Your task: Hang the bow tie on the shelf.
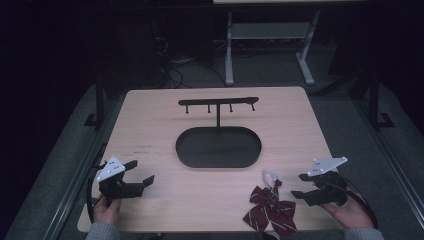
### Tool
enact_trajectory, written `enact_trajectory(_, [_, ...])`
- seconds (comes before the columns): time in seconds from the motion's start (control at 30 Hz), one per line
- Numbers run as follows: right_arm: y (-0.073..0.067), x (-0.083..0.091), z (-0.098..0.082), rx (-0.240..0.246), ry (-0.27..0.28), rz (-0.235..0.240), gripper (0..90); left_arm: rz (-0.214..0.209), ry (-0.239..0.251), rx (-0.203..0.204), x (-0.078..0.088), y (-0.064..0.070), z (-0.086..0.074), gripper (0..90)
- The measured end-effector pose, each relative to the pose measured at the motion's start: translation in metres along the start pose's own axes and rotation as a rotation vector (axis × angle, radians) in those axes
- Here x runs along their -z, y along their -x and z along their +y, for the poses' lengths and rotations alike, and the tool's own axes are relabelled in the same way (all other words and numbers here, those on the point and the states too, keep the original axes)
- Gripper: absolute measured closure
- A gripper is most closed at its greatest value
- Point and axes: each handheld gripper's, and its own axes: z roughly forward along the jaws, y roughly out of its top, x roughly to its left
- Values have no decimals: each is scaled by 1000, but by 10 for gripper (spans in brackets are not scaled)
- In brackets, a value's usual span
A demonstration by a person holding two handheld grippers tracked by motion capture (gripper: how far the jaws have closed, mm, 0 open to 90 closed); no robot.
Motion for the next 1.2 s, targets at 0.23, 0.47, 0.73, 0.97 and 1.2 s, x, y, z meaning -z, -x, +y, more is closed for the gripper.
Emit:
enact_trajectory(0.23, [1,1,13,22,-25,5,342,-2,-2,-3,-1,0,0,130])
enact_trajectory(0.47, [-1,-5,26,44,-43,10,333,-6,0,-2,-2,0,1,130])
enact_trajectory(0.73, [-4,-14,43,67,-68,29,336,-6,6,2,1,-3,1,130])
enact_trajectory(0.97, [-3,-20,51,85,-85,33,340,-1,4,3,0,-3,1,130])
enact_trajectory(1.2, [6,-33,59,82,-107,53,354,4,4,5,1,-3,1,130])
